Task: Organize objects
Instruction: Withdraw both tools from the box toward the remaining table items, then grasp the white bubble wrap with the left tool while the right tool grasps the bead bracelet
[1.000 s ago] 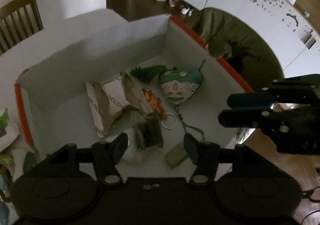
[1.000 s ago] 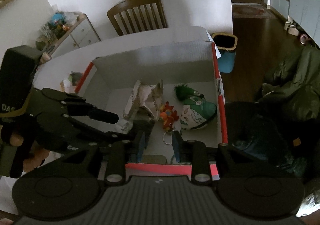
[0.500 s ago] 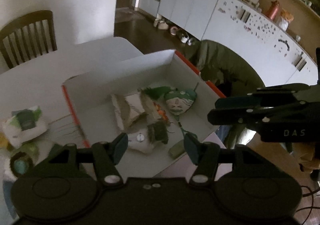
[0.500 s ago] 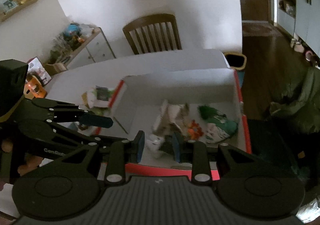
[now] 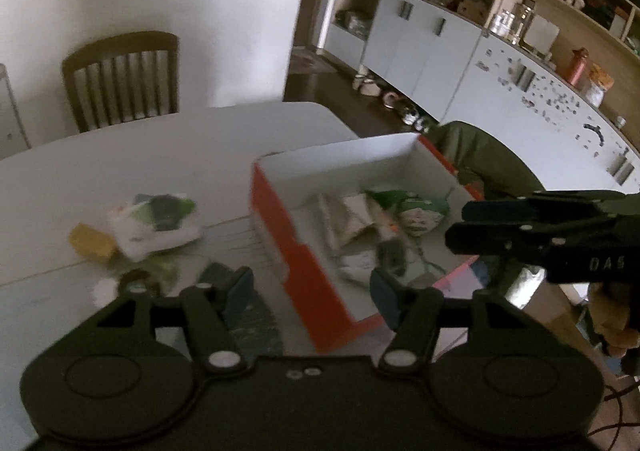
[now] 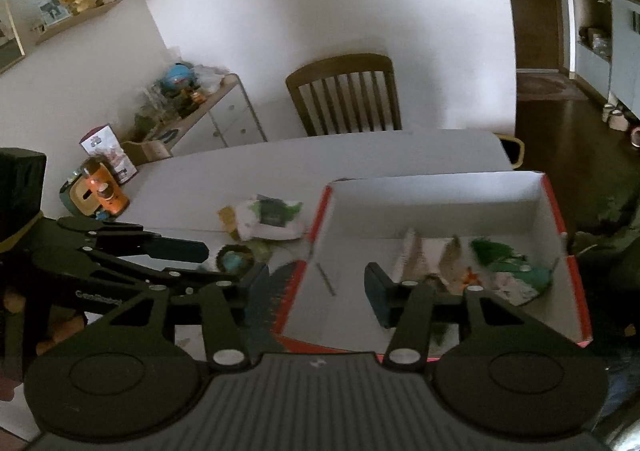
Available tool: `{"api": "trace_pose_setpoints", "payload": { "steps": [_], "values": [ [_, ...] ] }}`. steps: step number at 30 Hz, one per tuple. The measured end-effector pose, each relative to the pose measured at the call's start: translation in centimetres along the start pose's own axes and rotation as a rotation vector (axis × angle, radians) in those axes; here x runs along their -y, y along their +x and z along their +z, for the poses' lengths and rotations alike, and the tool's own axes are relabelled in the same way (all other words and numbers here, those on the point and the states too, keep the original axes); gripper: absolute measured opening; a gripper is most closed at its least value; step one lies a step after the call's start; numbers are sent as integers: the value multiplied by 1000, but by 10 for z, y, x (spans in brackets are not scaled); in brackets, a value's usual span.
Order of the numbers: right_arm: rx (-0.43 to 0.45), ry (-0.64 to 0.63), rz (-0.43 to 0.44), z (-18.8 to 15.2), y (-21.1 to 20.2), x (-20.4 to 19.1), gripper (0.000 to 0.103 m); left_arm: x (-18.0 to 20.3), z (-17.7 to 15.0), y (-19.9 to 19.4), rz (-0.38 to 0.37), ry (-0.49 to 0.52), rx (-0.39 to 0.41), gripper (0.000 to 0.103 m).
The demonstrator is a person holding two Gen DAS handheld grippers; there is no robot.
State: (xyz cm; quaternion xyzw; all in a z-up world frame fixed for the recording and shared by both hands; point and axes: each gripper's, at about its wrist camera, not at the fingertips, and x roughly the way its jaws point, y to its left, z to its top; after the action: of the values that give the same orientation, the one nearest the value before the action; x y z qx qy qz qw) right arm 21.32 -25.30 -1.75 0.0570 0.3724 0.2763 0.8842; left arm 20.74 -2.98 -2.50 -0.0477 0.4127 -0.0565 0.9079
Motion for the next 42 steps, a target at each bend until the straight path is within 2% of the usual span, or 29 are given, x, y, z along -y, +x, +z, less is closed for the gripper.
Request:
{"api": "trace_pose_setpoints", "payload": {
  "steps": [6, 13, 18, 23, 30, 37, 42],
  "values": [
    [-9, 0, 11, 2, 15, -29, 52, -32, -14, -17, 40, -7, 15, 72],
    [-27, 9, 18, 1, 36, -57, 68, -71, -31, -27, 60, -27, 19, 85],
    [-30, 23, 12, 1, 52, -73, 80, -90, -38, -30, 97, -7, 47, 102],
    [-44, 10, -9, 1, 71, -91, 84, -113, -43, -25, 112, 5, 55, 102],
    [-83, 27, -22, 2, 111, -110, 84, -154, -54, -2, 138, -9, 41, 102],
    [-145, 50, -55, 0, 158, -124, 84, -183, -69, 33, 182, 52, 18, 102],
    [-188, 36, -70, -4, 184, -133, 85, -198, -77, 55, 181, 72, -7, 102]
  ]
}}
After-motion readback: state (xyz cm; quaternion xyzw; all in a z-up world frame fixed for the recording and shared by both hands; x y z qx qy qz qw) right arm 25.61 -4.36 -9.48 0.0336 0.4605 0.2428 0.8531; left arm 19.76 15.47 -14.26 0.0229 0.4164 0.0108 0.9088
